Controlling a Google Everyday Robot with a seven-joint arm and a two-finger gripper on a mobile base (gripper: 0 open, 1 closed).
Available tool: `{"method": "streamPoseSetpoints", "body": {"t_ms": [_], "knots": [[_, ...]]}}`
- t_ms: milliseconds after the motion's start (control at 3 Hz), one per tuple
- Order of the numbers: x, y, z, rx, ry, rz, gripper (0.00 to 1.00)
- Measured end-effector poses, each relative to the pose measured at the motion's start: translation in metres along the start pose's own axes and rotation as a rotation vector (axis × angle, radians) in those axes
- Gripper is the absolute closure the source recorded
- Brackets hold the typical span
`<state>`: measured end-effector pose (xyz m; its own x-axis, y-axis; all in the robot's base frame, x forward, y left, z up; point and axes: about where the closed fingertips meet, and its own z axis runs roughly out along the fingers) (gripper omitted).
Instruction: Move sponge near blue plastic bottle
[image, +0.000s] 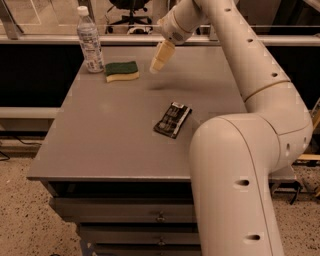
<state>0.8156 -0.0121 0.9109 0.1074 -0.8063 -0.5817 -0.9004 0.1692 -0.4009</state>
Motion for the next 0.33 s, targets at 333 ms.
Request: {"method": "streamPoseSetpoints", "body": {"t_ms": [333], "knots": [[0.0,0.0,0.0002,0.0,0.0,0.0,0.0]]}}
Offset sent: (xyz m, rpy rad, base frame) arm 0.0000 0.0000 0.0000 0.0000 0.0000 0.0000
